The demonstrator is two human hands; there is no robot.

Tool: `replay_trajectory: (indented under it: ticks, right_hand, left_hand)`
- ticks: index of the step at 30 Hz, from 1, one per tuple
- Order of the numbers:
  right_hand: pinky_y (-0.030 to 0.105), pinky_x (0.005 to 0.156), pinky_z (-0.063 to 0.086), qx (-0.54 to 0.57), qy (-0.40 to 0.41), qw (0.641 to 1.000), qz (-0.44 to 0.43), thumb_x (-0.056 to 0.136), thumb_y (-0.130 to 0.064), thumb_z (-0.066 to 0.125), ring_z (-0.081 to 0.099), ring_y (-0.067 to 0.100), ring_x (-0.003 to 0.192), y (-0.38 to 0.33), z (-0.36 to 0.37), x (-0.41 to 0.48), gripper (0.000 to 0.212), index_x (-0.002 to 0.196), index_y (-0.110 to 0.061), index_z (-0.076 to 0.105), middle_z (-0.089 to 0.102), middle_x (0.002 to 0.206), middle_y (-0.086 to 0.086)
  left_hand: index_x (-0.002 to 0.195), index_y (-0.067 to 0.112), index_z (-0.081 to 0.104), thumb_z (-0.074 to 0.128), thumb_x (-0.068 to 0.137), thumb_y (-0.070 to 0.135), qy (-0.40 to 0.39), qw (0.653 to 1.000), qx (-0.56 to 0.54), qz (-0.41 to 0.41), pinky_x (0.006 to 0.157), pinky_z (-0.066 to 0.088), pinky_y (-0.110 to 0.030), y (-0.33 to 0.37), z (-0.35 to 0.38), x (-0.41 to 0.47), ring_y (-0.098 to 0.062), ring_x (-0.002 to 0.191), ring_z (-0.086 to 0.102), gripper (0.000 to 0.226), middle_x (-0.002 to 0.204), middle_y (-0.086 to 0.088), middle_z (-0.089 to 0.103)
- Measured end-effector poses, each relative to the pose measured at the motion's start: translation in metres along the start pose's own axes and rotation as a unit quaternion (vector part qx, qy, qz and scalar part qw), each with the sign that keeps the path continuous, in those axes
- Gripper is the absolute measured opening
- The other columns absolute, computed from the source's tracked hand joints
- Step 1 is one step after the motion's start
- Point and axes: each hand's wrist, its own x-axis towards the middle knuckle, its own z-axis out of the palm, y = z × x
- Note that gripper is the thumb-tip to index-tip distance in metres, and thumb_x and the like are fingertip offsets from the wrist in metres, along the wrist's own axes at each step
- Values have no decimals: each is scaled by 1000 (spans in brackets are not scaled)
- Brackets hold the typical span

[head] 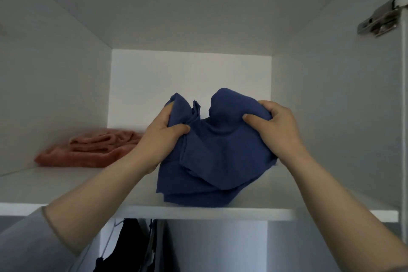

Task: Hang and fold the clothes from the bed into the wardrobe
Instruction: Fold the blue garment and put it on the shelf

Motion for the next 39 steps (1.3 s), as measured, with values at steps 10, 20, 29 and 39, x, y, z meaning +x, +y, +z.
replay_trajectory:
  ticks: [10,20,29,39]
  right_hand:
    - [32,67,50,-65,10,998,-15,82,-17,67,61,15,74,46,1,69,7,77,-12,65,66,75,-3]
    - [27,60,45,-123,41,990,-52,81,-19,65,58,16,70,108,-16,182,8,79,-11,65,65,74,-1]
    - [25,57,42,-127,31,991,-10,83,-20,65,55,10,67,168,-23,226,10,74,-18,62,61,71,-7]
    - [35,75,49,-239,-105,965,-40,87,-20,63,61,24,85,217,-4,240,11,88,-10,67,67,88,3]
  left_hand:
    - [125,40,52,55,89,9,-40,997,59,39,84,51,-30,-27,21,85,-10,103,61,47,114,14,63]
    - [132,31,47,50,90,6,-8,994,89,67,67,45,-21,-33,76,184,-6,93,58,49,111,10,60]
    - [122,32,49,50,90,4,9,996,71,54,71,49,-26,-58,107,221,-15,94,60,42,105,9,61]
    - [127,20,41,67,86,15,-29,981,192,21,58,42,-11,-101,124,197,1,82,53,49,99,14,54]
